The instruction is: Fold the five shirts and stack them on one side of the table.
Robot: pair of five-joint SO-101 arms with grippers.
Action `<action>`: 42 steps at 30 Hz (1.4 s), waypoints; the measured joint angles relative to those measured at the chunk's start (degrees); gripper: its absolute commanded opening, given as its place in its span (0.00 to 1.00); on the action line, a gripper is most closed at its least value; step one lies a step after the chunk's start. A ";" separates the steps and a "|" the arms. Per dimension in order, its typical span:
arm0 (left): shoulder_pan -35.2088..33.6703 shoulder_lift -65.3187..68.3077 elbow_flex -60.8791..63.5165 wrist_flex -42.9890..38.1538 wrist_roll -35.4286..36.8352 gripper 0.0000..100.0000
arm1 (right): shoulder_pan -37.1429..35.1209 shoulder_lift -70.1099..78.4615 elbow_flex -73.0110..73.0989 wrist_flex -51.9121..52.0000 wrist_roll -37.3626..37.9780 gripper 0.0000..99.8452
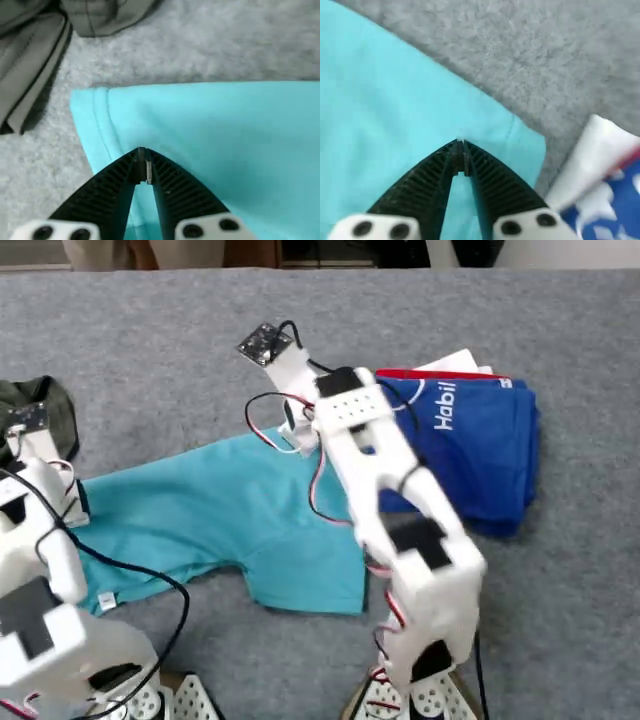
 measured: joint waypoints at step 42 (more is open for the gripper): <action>-8.44 -41.23 31.91 13.89 -14.51 0.02 | 3.43 6.15 -14.24 21.27 3.34 0.00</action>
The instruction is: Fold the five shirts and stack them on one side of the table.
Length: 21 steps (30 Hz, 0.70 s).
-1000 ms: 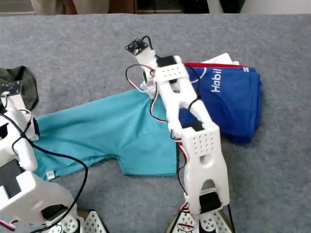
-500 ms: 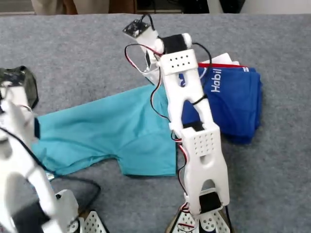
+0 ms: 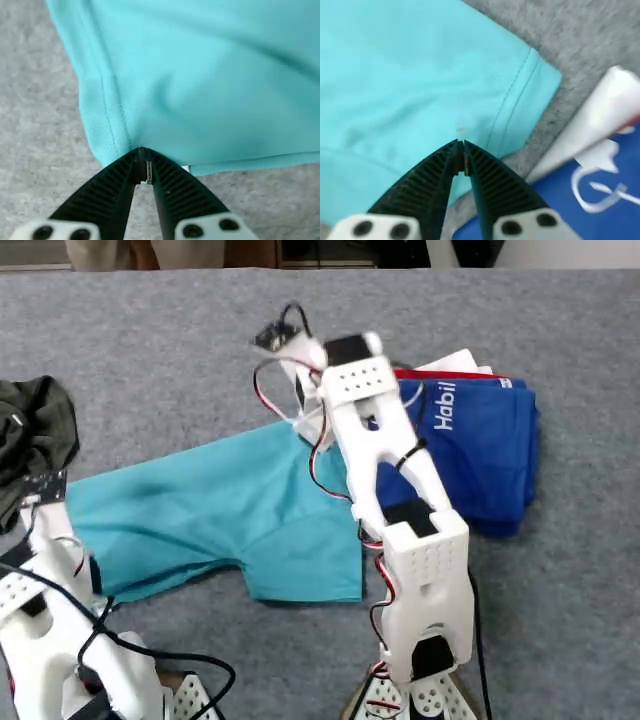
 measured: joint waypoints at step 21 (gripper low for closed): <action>-10.37 0.18 -14.51 23.21 -21.98 0.02 | 2.90 -3.08 10.81 -8.62 0.79 0.00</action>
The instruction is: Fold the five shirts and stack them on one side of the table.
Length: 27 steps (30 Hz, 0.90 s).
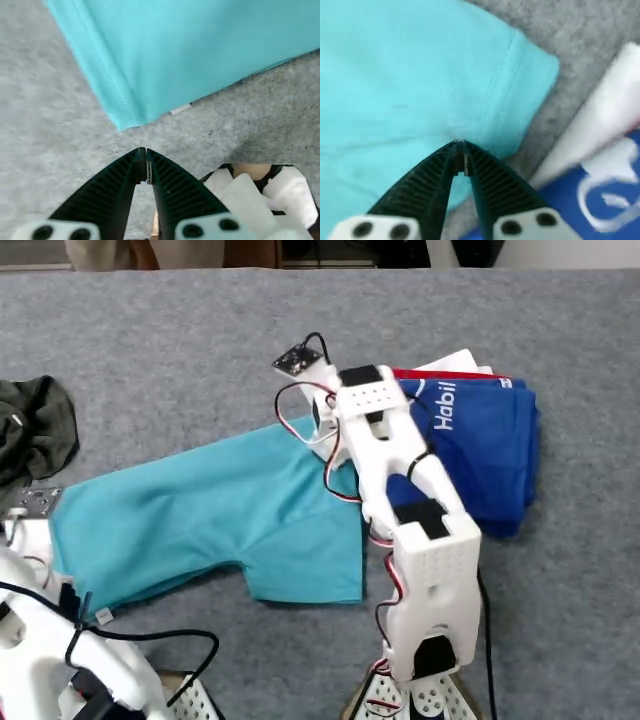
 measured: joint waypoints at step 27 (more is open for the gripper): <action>1.58 0.09 17.41 -30.68 22.59 0.02 | -21.98 -51.96 52.92 4.04 23.30 0.28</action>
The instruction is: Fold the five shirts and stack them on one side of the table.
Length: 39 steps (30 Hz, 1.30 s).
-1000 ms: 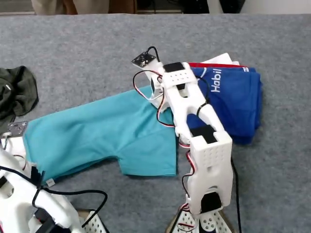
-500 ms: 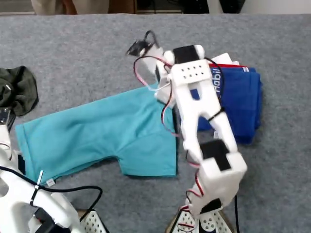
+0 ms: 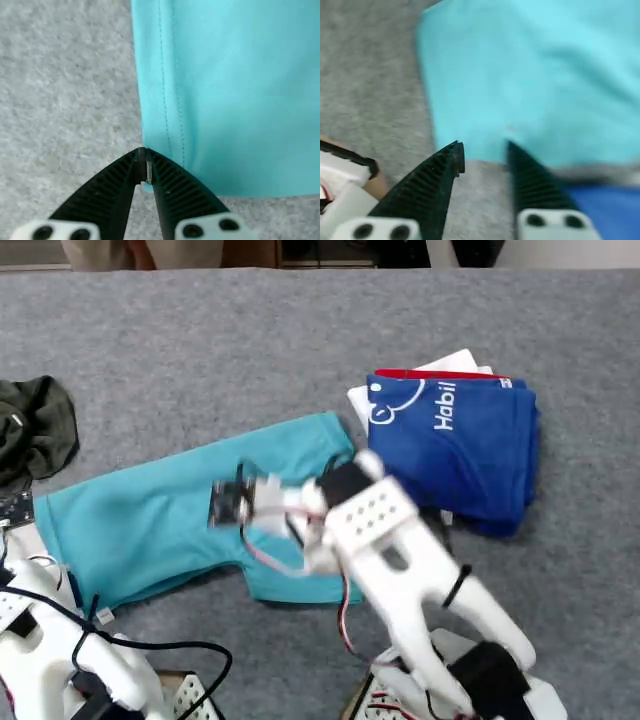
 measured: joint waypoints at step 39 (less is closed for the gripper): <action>3.08 0.00 1.32 0.00 0.44 0.02 | -0.18 17.41 5.80 -21.54 -4.66 0.01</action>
